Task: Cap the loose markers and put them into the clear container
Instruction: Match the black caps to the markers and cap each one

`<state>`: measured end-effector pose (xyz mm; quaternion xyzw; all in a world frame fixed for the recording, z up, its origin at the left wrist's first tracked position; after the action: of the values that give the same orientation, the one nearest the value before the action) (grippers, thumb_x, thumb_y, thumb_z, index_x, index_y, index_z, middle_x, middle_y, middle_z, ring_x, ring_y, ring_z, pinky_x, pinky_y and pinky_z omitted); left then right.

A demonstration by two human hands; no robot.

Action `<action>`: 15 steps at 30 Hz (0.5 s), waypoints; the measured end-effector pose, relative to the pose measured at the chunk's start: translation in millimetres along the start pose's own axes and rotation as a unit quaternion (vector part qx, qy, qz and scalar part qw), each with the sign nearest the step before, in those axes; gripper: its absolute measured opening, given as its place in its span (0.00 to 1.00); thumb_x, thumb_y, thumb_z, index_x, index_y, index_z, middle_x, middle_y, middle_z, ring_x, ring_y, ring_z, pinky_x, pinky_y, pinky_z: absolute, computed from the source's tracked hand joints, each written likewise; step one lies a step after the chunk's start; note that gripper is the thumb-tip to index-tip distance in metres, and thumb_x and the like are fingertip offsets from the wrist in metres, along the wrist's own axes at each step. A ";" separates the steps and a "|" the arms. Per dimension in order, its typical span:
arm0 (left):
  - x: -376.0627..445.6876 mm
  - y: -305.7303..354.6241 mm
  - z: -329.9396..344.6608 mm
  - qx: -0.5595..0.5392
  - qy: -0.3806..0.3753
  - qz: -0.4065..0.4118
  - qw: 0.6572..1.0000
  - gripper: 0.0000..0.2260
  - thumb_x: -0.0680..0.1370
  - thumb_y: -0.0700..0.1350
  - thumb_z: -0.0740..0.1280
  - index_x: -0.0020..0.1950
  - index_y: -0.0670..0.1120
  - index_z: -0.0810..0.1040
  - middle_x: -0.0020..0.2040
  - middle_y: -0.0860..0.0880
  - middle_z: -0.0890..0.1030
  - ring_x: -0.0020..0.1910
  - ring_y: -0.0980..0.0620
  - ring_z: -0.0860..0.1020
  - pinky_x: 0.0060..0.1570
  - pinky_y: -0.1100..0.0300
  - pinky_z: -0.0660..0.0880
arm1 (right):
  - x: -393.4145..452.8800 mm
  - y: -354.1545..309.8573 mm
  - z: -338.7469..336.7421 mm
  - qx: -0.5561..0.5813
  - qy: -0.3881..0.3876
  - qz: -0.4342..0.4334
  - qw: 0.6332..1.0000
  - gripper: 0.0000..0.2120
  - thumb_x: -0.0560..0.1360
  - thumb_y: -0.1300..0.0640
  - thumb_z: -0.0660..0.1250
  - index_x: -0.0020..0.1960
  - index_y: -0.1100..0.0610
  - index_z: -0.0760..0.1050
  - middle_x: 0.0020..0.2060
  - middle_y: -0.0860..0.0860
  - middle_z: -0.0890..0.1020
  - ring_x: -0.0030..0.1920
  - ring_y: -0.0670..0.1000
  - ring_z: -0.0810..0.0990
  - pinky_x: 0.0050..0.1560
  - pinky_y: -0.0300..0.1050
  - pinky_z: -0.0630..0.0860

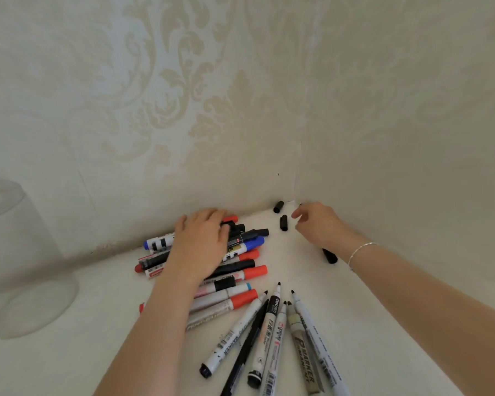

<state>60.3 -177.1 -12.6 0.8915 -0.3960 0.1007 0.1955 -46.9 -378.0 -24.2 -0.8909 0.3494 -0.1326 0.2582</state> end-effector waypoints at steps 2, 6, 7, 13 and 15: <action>-2.6 18.1 7.7 0.011 -0.025 0.042 0.999 0.20 0.83 0.53 0.52 0.75 0.54 0.62 0.77 0.52 0.60 0.77 0.52 0.54 0.74 0.47 0.45 | 9.5 -9.3 11.0 -0.029 0.002 -0.025 0.999 0.16 0.76 0.63 0.59 0.63 0.57 0.75 0.56 0.57 0.78 0.54 0.57 0.77 0.52 0.43 0.72; -7.0 34.8 17.0 -0.004 -0.056 0.094 0.994 0.19 0.81 0.58 0.55 0.72 0.60 0.67 0.78 0.54 0.57 0.78 0.54 0.47 0.74 0.44 0.40 | 25.1 -19.3 33.4 -0.163 0.016 -0.060 0.985 0.11 0.78 0.58 0.58 0.56 0.57 0.76 0.58 0.58 0.76 0.58 0.60 0.74 0.53 0.47 0.71; -7.5 35.8 15.4 -0.018 -0.051 0.100 0.994 0.18 0.80 0.59 0.57 0.69 0.60 0.70 0.77 0.54 0.58 0.77 0.54 0.49 0.74 0.45 0.40 | 26.8 -20.0 36.1 -0.190 0.021 -0.056 0.980 0.10 0.78 0.58 0.58 0.56 0.57 0.74 0.57 0.58 0.75 0.58 0.60 0.73 0.55 0.48 0.69; -5.6 32.9 -4.1 -0.154 -0.019 0.099 0.983 0.07 0.76 0.50 0.68 0.53 0.53 0.81 0.56 0.53 0.74 0.55 0.54 0.74 0.60 0.55 0.70 | 32.3 -27.5 32.7 -0.103 0.025 -0.031 0.994 0.12 0.73 0.66 0.59 0.56 0.62 0.71 0.56 0.61 0.74 0.53 0.60 0.74 0.45 0.44 0.68; -6.8 35.4 -6.2 -0.170 -0.061 0.078 0.980 0.03 0.75 0.46 0.69 0.48 0.52 0.80 0.45 0.54 0.76 0.41 0.55 0.74 0.47 0.56 0.74 | 27.7 -28.9 18.0 0.015 0.039 -0.015 0.999 0.12 0.73 0.67 0.59 0.56 0.61 0.70 0.47 0.59 0.75 0.43 0.58 0.74 0.38 0.42 0.66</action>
<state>29.2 -191.5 0.2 0.8162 -0.4865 -0.0077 0.3115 -3.4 -372.6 -21.6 -0.8861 0.3438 -0.1762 0.2562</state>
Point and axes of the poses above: each hand's wrist, its own x-axis towards the middle knuckle, its own z-axis out of the palm, y = z × x, the point moved 8 cm from there along x, towards the middle knuckle
